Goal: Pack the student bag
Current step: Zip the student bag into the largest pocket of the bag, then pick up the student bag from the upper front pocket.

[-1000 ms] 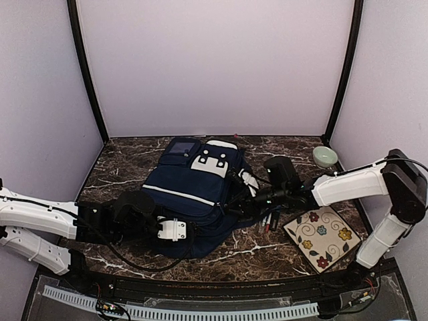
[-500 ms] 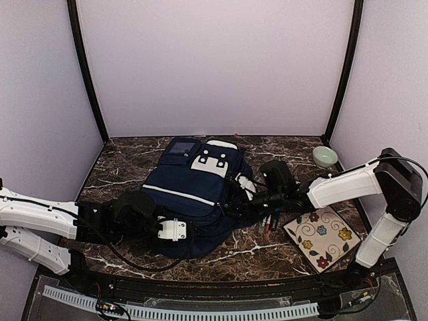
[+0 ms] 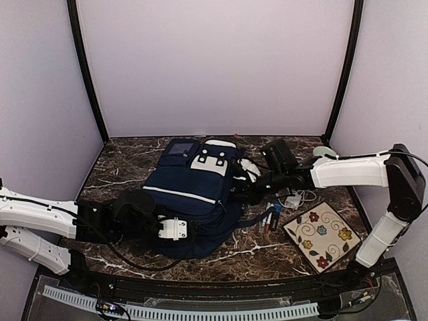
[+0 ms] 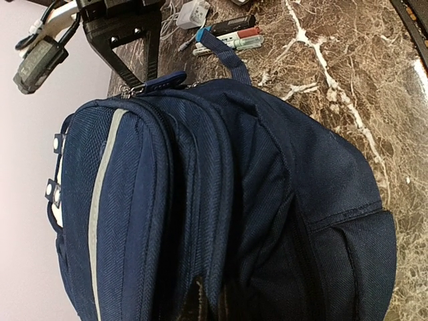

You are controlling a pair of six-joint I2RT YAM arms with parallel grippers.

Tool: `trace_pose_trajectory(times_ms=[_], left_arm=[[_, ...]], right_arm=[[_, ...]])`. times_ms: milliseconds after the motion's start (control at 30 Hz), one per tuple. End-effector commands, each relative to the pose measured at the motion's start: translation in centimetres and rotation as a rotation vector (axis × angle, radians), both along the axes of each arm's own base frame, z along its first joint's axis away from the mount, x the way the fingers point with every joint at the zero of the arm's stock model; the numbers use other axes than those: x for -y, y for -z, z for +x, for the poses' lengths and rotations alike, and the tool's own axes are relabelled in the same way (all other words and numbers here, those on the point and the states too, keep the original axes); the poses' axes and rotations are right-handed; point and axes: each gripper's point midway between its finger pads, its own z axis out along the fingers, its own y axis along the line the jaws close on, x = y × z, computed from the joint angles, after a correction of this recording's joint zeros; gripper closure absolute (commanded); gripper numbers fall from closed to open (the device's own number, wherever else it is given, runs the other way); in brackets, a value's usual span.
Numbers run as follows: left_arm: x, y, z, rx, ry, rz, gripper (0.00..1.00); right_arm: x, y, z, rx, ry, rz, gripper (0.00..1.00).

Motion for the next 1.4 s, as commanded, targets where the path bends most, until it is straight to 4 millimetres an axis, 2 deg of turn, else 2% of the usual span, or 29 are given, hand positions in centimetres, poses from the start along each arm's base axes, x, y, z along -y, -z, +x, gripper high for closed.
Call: trace_pose_trajectory(times_ms=[0,233,333,467,533,600,633,667,700,733,767,800,833,900,967,1033,1067,1100,1167,1267,1367], left_arm=[[-0.1,0.0,-2.4,-0.063,0.077,0.006,1.0],[0.1,0.3,-3.1,-0.083,0.102,-0.004,1.0],[0.3,0.1,-3.3,-0.09,0.106,-0.018,1.0],[0.9,-0.1,-3.8,-0.121,0.113,-0.051,1.0],[1.4,-0.3,-4.2,-0.148,0.118,-0.087,1.0],[2.0,-0.7,-4.6,-0.19,0.117,-0.136,1.0],[2.4,-1.0,-4.8,-0.218,0.113,-0.164,0.95],[2.8,-1.5,-5.0,-0.251,0.109,-0.19,0.78],[3.4,-2.4,-5.4,-0.291,0.112,-0.22,0.46],[3.7,-3.1,-5.8,-0.332,0.119,-0.243,0.34],[4.3,-4.9,-6.3,-0.364,0.134,-0.288,0.2],[4.7,-6.4,-6.7,-0.398,0.143,-0.332,0.11],[4.9,-8.0,-7.0,-0.429,0.152,-0.378,0.07],[5.1,-11.1,-6.9,-0.441,0.151,-0.468,0.02],[4.6,-12.9,-4.8,-0.433,0.06,-0.535,0.01],[2.9,-13.3,-0.7,-0.486,-0.13,-0.571,0.02],[1.3,-13.6,2.5,-0.517,-0.268,-0.609,0.05],[-0.3,-13.5,4.7,-0.551,-0.377,-0.634,0.07],[-3.4,-12.6,7.9,-0.595,-0.567,-0.671,0.1],[-8.5,-10.0,11.0,-0.576,-0.861,-0.683,0.11],[-12.6,-7.3,11.8,-0.619,-1.055,-0.694,0.11]], right_arm=[[3.5,0.4,5.2,0.019,0.143,-0.177,1.0],[6.6,0.6,11.7,0.036,0.341,-0.29,1.0],[6.4,-0.1,13.6,0.056,0.38,-0.302,1.0],[5.8,-0.2,14.1,0.056,0.394,-0.264,1.0],[5.3,-0.5,13.6,0.047,0.364,-0.235,0.99],[4.4,-1.4,12.3,0.04,0.303,-0.174,0.79],[4.2,-2.2,11.5,0.042,0.276,-0.138,0.7],[4.0,-3.2,10.6,0.051,0.252,-0.097,0.64],[4.2,-4.7,9.6,0.072,0.24,-0.05,0.6],[4.4,-4.6,8.7,0.067,0.228,-0.029,0.57],[4.6,-4.9,7.8,0.066,0.221,-0.004,0.55],[5.1,-6.2,6.5,0.083,0.216,0.036,0.53],[5.3,-6.6,5.5,0.079,0.206,0.064,0.52],[5.0,-6.8,3.3,0.064,0.18,0.114,0.51],[3.4,-6.6,0.2,0.061,0.086,0.164,0.51],[1.8,-6.8,-2.2,0.087,0.009,0.201,0.5],[0.8,-7.1,-3.1,0.101,-0.019,0.221,0.5],[0.1,-6.9,-3.5,0.104,-0.028,0.224,0.5],[-1.0,-6.6,-3.7,0.114,-0.021,0.221,0.5],[-2.2,-5.8,-3.6,0.117,0.007,0.203,0.49],[-3.4,-5.3,-4.8,0.104,-0.026,0.217,0.49]])
